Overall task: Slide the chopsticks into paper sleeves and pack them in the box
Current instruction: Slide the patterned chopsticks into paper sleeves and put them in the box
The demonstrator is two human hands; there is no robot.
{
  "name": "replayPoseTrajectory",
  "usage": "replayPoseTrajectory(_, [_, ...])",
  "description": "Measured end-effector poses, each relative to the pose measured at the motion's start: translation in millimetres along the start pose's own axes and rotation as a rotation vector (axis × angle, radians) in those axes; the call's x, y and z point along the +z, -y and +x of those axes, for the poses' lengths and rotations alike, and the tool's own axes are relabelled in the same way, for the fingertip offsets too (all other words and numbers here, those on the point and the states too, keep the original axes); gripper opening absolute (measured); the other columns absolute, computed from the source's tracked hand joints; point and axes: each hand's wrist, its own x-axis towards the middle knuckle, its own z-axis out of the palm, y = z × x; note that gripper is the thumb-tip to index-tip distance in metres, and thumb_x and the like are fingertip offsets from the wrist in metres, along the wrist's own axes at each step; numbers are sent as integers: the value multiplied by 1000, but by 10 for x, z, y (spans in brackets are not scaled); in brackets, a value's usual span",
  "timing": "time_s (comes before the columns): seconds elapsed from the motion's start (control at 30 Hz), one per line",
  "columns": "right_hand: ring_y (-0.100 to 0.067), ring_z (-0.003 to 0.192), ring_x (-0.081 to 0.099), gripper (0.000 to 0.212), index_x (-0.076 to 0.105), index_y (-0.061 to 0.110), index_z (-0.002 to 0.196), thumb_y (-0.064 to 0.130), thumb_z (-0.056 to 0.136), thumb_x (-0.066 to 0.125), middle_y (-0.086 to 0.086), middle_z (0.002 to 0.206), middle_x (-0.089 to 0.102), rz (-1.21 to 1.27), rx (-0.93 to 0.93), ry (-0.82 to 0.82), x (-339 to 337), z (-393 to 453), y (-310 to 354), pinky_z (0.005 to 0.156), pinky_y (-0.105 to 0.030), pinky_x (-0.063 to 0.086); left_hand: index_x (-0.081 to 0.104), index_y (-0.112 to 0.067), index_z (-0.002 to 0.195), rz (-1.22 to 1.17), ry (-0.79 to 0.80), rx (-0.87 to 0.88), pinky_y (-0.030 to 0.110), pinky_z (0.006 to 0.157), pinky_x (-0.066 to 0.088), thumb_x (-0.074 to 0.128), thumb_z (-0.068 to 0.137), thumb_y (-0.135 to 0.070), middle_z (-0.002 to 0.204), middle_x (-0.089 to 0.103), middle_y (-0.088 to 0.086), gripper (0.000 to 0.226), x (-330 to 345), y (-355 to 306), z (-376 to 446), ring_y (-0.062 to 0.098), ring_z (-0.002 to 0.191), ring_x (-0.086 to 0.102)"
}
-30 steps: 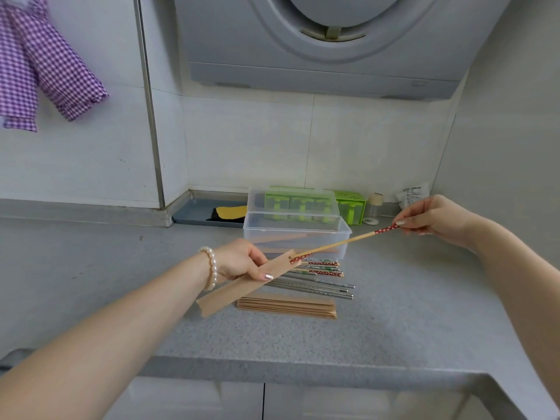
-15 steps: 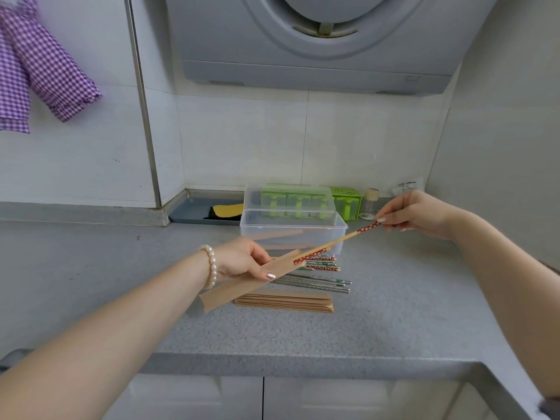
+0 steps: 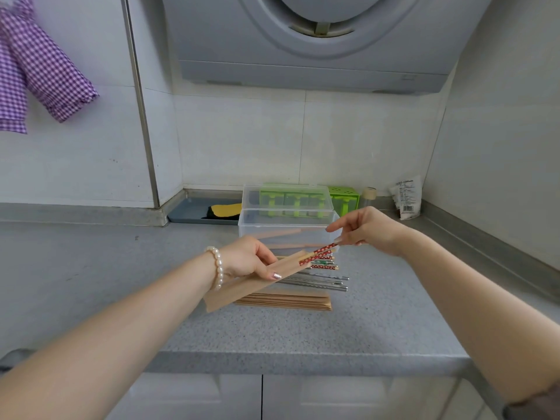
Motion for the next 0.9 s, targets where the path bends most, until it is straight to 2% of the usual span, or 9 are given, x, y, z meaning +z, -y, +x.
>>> replayPoseTrajectory(0.27, [-5, 51, 50, 33, 71, 15, 89, -14, 75, 63, 8, 54, 62, 38, -28, 30, 217, 42, 50, 57, -23, 38, 71, -11, 100, 6, -9, 11, 22, 79, 45, 72, 76, -10, 87, 64, -9, 24, 24, -55, -18, 8, 84, 56])
replayPoseTrajectory(0.57, [-5, 50, 54, 34, 69, 11, 91, -17, 74, 62, 7, 51, 61, 128, 1, 48, 354, 79, 29, 65, -27, 42, 72, -10, 96, -18, -26, 19, 15, 67, 43, 72, 75, -5, 79, 64, -10, 21, 22, -13, -17, 4, 76, 55])
replayPoseTrajectory(0.7, [-7, 51, 58, 30, 67, 1, 99, -17, 76, 60, 2, 51, 61, 183, 26, 50, 395, 71, 13, 60, -20, 48, 72, -10, 96, -16, -21, 15, 16, 68, 44, 72, 75, -4, 80, 63, -10, 23, 17, 19, -10, 4, 76, 55])
replayPoseTrajectory(0.77, [-12, 56, 56, 27, 67, 2, 98, -13, 77, 61, -4, 57, 56, 208, 48, 54, 406, 61, 14, 58, -19, 50, 72, -10, 97, -18, -20, 12, 15, 67, 43, 72, 75, -4, 81, 64, -9, 23, 15, 36, -2, 4, 77, 55])
replayPoseTrajectory(0.83, [-15, 61, 57, 19, 68, 4, 95, 1, 77, 66, -7, 67, 61, 280, 93, 54, 376, 54, 5, 60, -22, 50, 72, -11, 95, -36, -26, 9, 16, 68, 44, 73, 74, -5, 81, 64, -9, 22, 0, 46, 11, 4, 78, 55])
replayPoseTrajectory(0.9, [-17, 67, 60, 27, 68, 2, 96, 18, 74, 67, -8, 74, 65, 354, 134, 17, 297, 48, -31, 63, -25, 51, 73, -14, 91, -51, -33, 3, 19, 73, 46, 74, 74, -6, 80, 65, -10, 19, -28, 58, 28, 6, 79, 56])
